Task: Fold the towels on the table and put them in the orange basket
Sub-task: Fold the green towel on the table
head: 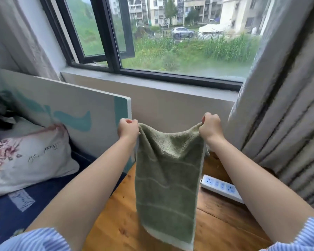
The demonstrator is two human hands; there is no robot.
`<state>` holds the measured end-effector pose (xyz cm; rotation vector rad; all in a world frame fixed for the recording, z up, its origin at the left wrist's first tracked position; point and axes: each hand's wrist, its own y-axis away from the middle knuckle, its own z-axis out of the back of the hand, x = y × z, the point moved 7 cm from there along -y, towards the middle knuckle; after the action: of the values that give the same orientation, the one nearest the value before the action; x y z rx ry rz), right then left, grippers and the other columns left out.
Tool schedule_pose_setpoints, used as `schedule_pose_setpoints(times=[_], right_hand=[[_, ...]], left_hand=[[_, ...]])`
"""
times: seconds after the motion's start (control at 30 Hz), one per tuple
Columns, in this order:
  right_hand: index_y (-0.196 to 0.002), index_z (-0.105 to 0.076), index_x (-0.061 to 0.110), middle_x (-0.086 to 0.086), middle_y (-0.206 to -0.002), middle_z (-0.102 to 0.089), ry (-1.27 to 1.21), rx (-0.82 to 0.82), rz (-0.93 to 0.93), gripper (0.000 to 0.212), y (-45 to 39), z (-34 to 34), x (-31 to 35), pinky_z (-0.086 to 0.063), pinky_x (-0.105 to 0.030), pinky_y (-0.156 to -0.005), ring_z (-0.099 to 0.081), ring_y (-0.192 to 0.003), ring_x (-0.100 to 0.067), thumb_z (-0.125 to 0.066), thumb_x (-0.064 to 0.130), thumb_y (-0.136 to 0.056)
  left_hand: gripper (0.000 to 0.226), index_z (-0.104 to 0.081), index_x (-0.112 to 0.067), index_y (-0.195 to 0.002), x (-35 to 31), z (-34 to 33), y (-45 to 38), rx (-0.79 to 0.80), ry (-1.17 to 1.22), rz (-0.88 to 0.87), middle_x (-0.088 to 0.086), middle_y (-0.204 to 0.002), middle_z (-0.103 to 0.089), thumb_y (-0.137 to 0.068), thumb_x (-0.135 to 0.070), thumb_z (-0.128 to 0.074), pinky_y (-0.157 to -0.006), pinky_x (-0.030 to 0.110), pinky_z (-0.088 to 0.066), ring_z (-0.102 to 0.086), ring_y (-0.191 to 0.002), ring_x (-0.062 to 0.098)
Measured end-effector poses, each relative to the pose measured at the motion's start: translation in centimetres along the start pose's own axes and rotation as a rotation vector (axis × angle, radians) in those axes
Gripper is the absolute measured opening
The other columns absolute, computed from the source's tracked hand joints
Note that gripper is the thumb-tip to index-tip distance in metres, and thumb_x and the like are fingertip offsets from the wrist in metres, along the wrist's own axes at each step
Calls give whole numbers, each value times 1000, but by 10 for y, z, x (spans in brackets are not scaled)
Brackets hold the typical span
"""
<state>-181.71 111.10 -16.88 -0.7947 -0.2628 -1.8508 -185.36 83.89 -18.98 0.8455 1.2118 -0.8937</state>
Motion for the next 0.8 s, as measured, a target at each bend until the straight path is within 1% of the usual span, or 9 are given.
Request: schedule_pose_setpoints(times=[0.07, 0.17, 0.27, 0.33, 0.43, 0.53, 0.63, 0.73, 0.8], right_hand=[[-101, -54, -6, -25, -109, -49, -72, -107, 110, 24, -12, 9, 25, -35, -27, -75, -50, -93, -35, -37, -8, -84], [-98, -57, -6, -24, -106, -53, -155, -211, 245, 21, -18, 19, 55, -30, -15, -68, -50, -89, -30, -40, -8, -86], [-101, -58, -4, -23, -109, -54, -141, -207, 227, 23, -17, 11, 58, -34, -20, -72, -52, -96, -33, -40, -6, -87], [-106, -57, 1, -20, -112, -53, -59, -131, 152, 25, -15, -4, 48, -34, -25, -74, -52, -98, -33, -42, -2, -86], [-110, -54, 8, -16, -116, -52, 127, 46, 4, 28, 5, -41, 21, -37, -31, -76, -51, -102, -34, -42, 4, -85], [-108, -54, 7, -18, -116, -51, 263, 218, -121, 26, 46, -88, -9, -40, -34, -81, -51, -105, -36, -43, 6, -84], [-109, -51, 2, -21, -119, -48, 326, 339, -247, 26, 95, -130, -43, -41, -36, -85, -50, -107, -38, -38, 0, -86], [-114, -48, 0, -21, -120, -49, 455, 432, -406, 28, 149, -168, -73, -44, -38, -83, -52, -107, -38, -35, 0, -89], [-116, -49, 2, -19, -120, -52, 517, 513, -503, 29, 181, -184, -90, -45, -36, -78, -54, -106, -34, -38, 2, -89]], left_hand=[[25, -37, -22, -68, -18, -9, -8, -8, 94, -77, -3, -70, -43, -89, -8, -41, -43, 17, -43, -45, -49, 10], [28, -37, -25, -68, -39, -6, -18, -45, 115, -205, -4, -67, -45, -89, -6, -39, -50, 23, -44, -48, -40, 1], [27, -37, -25, -67, -33, 4, -33, -51, 64, -224, -5, -67, -44, -88, -8, -43, -66, 32, -47, -50, -59, 13], [28, -37, -24, -65, -19, 10, -45, -26, -30, -213, -6, -67, -43, -86, -10, -48, -70, 33, -43, -47, -72, 21], [30, -34, -22, -61, 19, 19, -58, 67, -347, -209, -5, -65, -42, -85, -11, -48, -67, 27, -34, -44, -75, 22], [30, -34, -21, -60, 71, 30, -61, 247, -716, -213, 0, -72, -46, -85, -8, -46, -67, 28, -32, -43, -79, 22], [28, -37, -20, -62, 128, 44, -55, 421, -877, -153, 5, -83, -52, -85, -6, -47, -66, 29, -34, -45, -80, 22], [10, -51, -13, -79, 180, 63, -47, 590, -1064, -94, 9, -97, -58, -85, -7, -46, -71, 32, -42, -52, -89, 26], [20, -57, -4, -101, 210, 74, -41, 740, -1248, -66, 13, -108, -60, -86, -7, -44, -74, 35, -47, -57, -99, 30]])
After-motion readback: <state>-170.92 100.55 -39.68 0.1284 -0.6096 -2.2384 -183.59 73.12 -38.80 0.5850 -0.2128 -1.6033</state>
